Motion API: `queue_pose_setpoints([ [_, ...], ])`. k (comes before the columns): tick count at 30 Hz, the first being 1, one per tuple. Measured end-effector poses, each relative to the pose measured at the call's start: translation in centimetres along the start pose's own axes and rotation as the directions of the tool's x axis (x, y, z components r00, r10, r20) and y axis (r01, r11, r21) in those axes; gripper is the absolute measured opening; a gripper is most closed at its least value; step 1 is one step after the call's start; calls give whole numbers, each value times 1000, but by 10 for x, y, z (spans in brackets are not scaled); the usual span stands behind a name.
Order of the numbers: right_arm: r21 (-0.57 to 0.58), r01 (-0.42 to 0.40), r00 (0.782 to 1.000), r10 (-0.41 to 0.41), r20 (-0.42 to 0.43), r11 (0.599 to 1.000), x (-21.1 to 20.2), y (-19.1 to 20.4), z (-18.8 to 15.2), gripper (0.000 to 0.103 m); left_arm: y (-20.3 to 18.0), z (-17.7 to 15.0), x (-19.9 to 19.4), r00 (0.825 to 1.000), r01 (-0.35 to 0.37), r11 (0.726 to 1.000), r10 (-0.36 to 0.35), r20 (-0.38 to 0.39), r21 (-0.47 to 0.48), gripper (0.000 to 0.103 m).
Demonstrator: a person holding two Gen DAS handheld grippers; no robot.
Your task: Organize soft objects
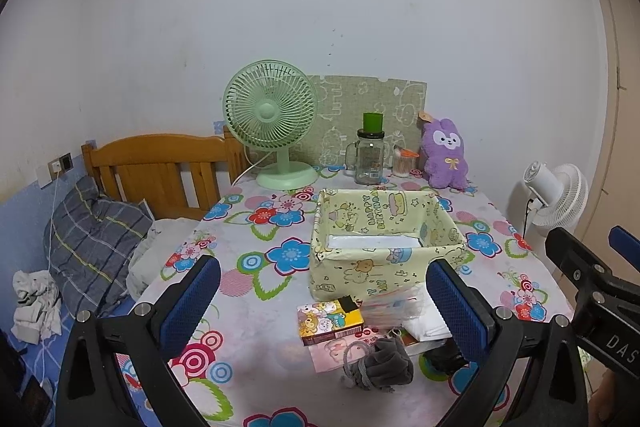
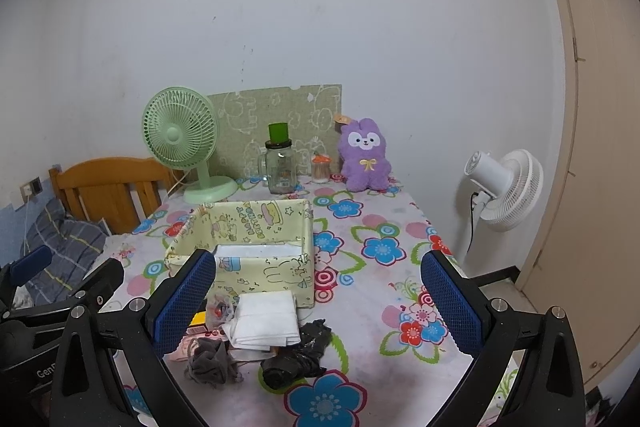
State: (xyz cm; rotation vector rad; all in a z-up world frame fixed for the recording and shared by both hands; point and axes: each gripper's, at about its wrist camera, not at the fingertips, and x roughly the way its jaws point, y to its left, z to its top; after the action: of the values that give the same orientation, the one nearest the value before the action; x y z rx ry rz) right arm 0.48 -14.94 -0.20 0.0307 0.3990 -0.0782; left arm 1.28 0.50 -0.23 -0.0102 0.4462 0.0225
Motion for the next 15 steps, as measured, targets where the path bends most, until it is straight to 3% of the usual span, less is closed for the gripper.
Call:
queue_pose_setpoints([
  [15,2,1,1000,-1,0,1000,0,0,1,103,-4,2,0,1000,5,1000,-5,3,2,103],
])
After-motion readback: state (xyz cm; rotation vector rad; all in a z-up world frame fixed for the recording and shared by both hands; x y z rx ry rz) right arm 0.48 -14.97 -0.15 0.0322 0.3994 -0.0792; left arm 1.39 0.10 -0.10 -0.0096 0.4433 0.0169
